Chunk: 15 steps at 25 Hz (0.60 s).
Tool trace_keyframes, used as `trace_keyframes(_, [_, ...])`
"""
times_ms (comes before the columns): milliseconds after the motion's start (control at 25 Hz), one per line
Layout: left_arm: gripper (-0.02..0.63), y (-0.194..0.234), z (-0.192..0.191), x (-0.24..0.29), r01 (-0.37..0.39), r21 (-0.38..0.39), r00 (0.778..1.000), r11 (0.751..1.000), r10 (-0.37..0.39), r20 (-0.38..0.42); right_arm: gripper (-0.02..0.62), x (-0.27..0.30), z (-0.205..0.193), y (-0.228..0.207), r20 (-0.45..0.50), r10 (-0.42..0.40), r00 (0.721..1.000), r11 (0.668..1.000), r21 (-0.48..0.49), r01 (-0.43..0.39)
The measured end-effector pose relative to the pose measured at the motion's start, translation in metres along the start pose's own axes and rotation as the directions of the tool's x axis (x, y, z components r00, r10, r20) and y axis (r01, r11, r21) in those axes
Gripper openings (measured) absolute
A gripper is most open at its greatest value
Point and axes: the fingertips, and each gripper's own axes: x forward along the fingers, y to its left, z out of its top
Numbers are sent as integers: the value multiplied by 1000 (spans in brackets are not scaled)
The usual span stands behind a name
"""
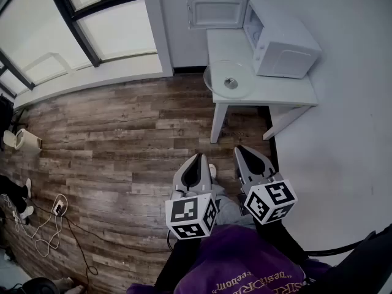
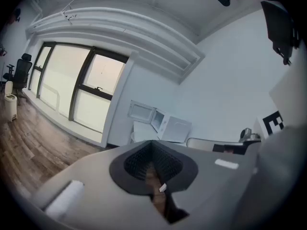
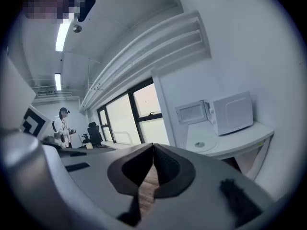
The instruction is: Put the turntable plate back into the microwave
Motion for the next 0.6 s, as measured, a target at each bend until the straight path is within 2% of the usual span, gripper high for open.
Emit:
trace_keyframes(320, [5, 34, 38, 81, -26, 0, 1000, 1000, 26, -15, 9, 85, 33, -46, -17, 6, 1000, 1000, -6, -6])
trace_keyframes(600, [4, 48, 72, 167, 8, 13, 998, 1000, -7, -58, 9, 161, 60, -92, -40, -2, 999, 1000, 17, 3])
